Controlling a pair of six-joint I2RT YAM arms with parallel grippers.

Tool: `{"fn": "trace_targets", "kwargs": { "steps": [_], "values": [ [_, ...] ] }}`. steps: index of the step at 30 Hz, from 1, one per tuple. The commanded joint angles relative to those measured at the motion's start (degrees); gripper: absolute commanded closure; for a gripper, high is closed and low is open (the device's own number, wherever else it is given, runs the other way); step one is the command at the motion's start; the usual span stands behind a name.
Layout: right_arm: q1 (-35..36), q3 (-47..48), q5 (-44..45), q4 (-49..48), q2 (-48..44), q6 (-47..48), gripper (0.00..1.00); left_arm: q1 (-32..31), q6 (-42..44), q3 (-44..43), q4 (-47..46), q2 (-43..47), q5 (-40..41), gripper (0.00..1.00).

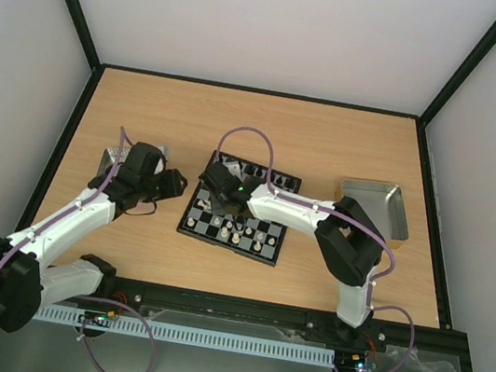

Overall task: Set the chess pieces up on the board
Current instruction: Pick up the chess piece from the chessboard.

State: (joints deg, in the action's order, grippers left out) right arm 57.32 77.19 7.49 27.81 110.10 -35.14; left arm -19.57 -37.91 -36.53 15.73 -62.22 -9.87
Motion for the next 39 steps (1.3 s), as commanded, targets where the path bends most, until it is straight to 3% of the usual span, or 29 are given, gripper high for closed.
{"fn": "trace_targets", "kwargs": {
  "steps": [1, 7, 13, 20, 29, 34, 39],
  "values": [
    [-0.3, 1.1, -1.6, -1.4, 1.6, 0.6, 0.74, 0.4, 0.0, 0.7, 0.0, 0.2, -0.4, 0.52],
    [-0.3, 0.8, -3.0, -2.2, 2.6, 0.9, 0.72, 0.4, -0.1, 0.7, -0.1, 0.1, -0.6, 0.52],
    [-0.5, 0.7, -1.8, -1.4, 3.7, 0.7, 0.78, 0.4, -0.1, 0.9, -0.1, 0.1, -0.7, 0.52],
    [-0.5, -0.1, -1.9, -0.9, 4.2, 1.4, 0.78, 0.4, -0.4, 0.8, -0.2, 0.3, -1.2, 0.52],
    [-0.8, -1.2, -2.0, -1.4, 2.7, 2.9, 0.87, 0.4, -0.8, 0.2, -0.1, 0.9, -2.3, 0.51],
    [-0.9, -5.4, -1.2, -7.3, -3.9, 5.4, 0.87, 0.5, -1.2, -0.1, -1.2, 1.8, -5.5, 0.43],
    [-0.9, -13.0, -4.5, -16.9, -14.0, 11.5, 0.87, 0.5, -1.3, -0.5, -5.1, 3.3, -14.6, 0.32]
  ]
}}
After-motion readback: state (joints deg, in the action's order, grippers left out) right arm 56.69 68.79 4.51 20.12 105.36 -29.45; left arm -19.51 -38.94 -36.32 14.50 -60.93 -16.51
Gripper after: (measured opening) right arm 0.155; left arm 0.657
